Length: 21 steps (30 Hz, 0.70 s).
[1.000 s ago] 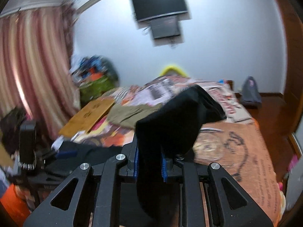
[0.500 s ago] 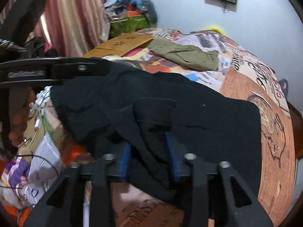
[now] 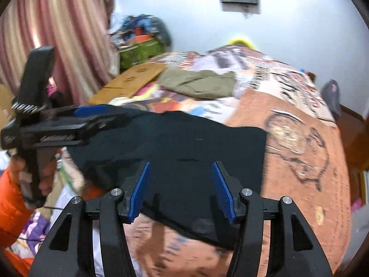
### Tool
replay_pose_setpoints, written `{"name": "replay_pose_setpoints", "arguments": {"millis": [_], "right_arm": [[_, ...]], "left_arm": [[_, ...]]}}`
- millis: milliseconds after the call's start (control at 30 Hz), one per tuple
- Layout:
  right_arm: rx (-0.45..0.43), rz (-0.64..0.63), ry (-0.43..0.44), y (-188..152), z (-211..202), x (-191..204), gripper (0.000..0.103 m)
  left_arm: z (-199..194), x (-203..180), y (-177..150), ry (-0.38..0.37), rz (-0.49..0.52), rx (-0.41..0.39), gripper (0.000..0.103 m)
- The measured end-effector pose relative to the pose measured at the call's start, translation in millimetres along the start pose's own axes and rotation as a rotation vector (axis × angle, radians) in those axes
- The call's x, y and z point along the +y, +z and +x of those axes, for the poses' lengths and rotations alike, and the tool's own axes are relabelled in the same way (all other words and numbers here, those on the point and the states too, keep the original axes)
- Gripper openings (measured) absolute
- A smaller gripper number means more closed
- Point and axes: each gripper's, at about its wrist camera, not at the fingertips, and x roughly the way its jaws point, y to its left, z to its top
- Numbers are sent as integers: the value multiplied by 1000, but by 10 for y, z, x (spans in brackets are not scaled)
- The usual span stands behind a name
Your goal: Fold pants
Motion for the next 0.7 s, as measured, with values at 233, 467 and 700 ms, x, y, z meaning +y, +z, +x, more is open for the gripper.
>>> {"name": "replay_pose_setpoints", "arguments": {"millis": [233,467,700], "right_arm": [[120,51,-53,-360,354,-238,54],[119,25,-47,-219,201,-350,56],[95,19,-66,126,481,-540,57]], "left_arm": [[448,-100,-455,44,90,156,85],[303,136,-181,93,82,120,85],[720,287,189,82,36,139,85]]}}
